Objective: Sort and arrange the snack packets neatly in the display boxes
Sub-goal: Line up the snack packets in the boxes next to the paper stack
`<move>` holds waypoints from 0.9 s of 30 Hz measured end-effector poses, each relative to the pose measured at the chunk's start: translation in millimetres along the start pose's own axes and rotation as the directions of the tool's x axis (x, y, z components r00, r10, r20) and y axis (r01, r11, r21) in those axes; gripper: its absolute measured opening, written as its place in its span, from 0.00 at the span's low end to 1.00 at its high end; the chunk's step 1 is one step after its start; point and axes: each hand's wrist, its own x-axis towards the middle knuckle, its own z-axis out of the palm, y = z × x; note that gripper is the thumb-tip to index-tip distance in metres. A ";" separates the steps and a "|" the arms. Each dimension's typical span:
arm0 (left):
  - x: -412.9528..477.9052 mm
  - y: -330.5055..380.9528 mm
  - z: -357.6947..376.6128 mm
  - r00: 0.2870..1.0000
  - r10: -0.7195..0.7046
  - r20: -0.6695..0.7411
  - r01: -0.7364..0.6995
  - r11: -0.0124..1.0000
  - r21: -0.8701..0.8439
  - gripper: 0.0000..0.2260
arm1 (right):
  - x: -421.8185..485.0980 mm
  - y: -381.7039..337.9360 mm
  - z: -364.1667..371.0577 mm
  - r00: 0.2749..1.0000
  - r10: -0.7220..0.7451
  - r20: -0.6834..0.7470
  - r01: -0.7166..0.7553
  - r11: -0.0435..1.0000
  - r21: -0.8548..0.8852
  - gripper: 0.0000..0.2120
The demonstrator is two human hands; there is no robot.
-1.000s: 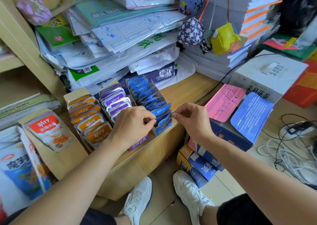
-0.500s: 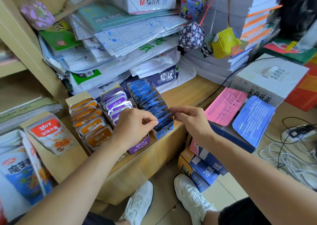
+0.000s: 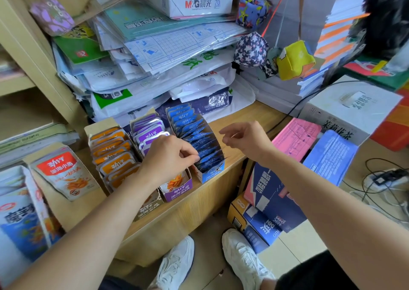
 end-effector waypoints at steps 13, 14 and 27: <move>1.8 -13.1 -13.9 0.999 -0.047 -0.005 0.046 0.995 -0.087 0.02 | 13.7 -17.3 -4.5 0.973 -0.109 0.202 0.128 0.988 -0.087 0.06; 3.9 -17.7 -18.1 0.996 -0.062 -0.057 0.057 0.996 -0.071 0.03 | 13.9 -16.4 -7.2 0.977 -0.089 0.193 0.101 0.993 -0.054 0.05; 20.6 -15.8 -21.1 1.000 0.007 -0.014 -0.003 0.968 0.251 0.10 | 23.9 -18.7 1.6 0.968 0.062 0.241 -0.070 0.997 0.025 0.01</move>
